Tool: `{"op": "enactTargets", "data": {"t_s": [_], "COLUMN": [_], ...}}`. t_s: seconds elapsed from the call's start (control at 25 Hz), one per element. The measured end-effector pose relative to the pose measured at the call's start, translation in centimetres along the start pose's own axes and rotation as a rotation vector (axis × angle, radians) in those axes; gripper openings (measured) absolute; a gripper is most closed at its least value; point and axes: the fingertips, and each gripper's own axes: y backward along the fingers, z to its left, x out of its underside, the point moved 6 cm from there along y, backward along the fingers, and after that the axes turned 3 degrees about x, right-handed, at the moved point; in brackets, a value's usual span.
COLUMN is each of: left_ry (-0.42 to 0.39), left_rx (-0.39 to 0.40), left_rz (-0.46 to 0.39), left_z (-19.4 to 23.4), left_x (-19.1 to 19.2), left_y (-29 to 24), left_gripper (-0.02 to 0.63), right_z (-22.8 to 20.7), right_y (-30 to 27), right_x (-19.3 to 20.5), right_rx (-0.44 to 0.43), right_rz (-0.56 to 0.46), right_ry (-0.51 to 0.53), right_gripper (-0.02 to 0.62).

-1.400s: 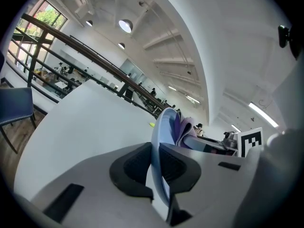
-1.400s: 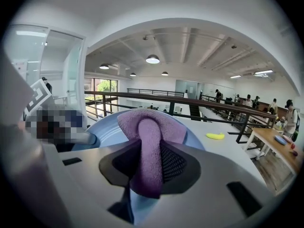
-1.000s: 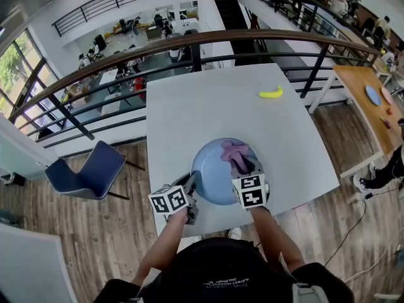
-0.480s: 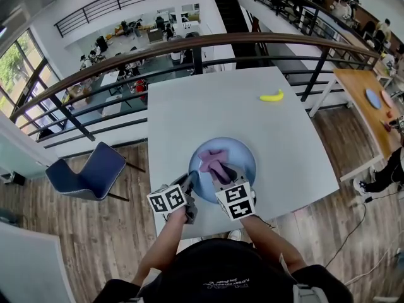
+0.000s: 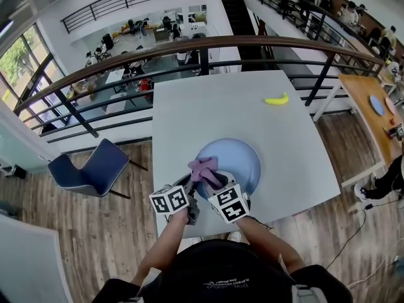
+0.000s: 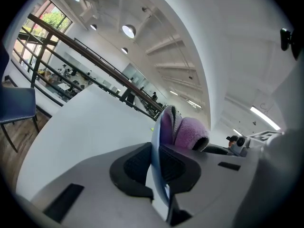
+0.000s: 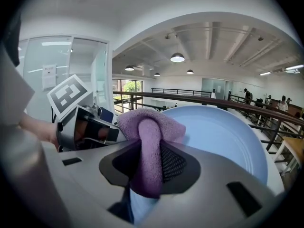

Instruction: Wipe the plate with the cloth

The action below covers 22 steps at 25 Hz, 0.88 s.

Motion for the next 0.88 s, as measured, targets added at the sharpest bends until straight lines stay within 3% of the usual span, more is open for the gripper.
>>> {"op": "enactTargets", "data": {"t_s": [0.44,0.88], "left_ry": [-0.006,-0.019], "left_rx": [-0.01,-0.009], "left_rz": [-0.002,-0.001], "left_z": [0.2,0.2], "left_x": [0.0,-0.3], "left_y": [0.6,0.4], "left_gripper": [0.04,0.043], "right_z": [-1.9,-7.0], "right_y": [0.6,2.1], "right_x": [0.5,2.7], "right_rx": [0.061,0.216], "right_rz": [0.025,0.04], "right_ry": [-0.009,-0.055], "right_gripper": [0.112,0.112]}}
